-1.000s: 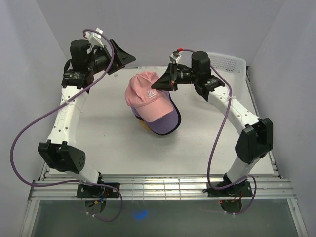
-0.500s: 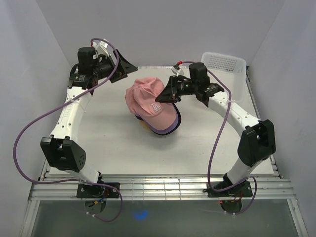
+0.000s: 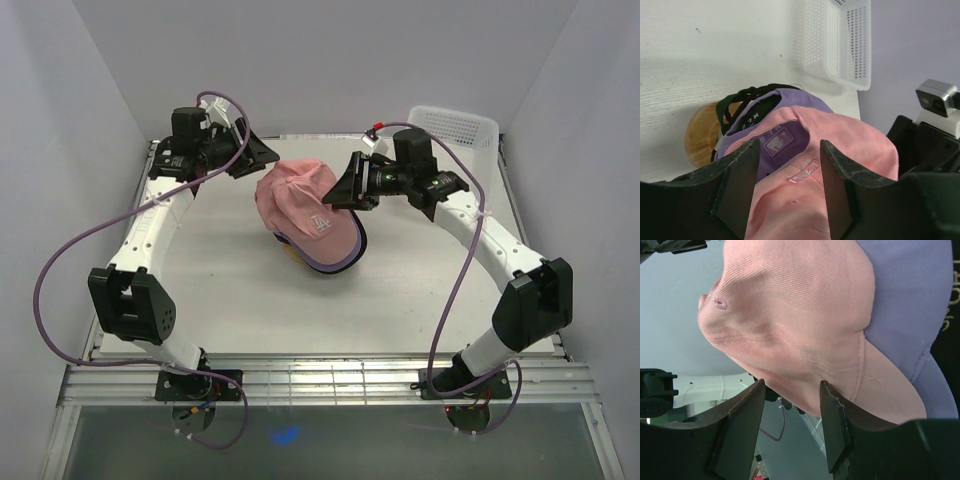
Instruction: Stack the hats
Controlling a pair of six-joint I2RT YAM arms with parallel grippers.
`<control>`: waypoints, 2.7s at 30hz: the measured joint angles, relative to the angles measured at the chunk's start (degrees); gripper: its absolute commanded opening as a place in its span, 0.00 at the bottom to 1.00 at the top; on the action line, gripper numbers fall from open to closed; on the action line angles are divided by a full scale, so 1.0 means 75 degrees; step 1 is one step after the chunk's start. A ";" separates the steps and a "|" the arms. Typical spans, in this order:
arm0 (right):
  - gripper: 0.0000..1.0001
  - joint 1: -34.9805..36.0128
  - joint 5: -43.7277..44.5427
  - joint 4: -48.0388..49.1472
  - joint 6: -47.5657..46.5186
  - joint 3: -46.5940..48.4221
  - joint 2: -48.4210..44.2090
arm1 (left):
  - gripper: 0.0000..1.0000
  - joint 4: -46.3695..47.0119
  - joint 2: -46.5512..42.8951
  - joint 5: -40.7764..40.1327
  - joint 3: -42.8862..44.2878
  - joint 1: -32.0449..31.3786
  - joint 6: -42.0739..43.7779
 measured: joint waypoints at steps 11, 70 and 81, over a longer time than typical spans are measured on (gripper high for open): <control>0.54 0.0242 0.0784 -0.0466 -0.0370 -0.0326 -0.0644 | 0.27 -0.0047 0.0035 -0.0332 -0.0187 0.0000 0.0192; 0.56 0.0863 0.2777 -0.1886 -0.0874 0.0128 -0.0210 | 0.69 0.2605 0.0143 0.3316 -0.1093 0.0816 -0.1279; 0.56 0.0863 0.2774 -0.1888 -0.0877 0.0128 -0.0210 | 0.70 0.2795 0.0143 0.3590 -0.0970 0.0816 -0.1390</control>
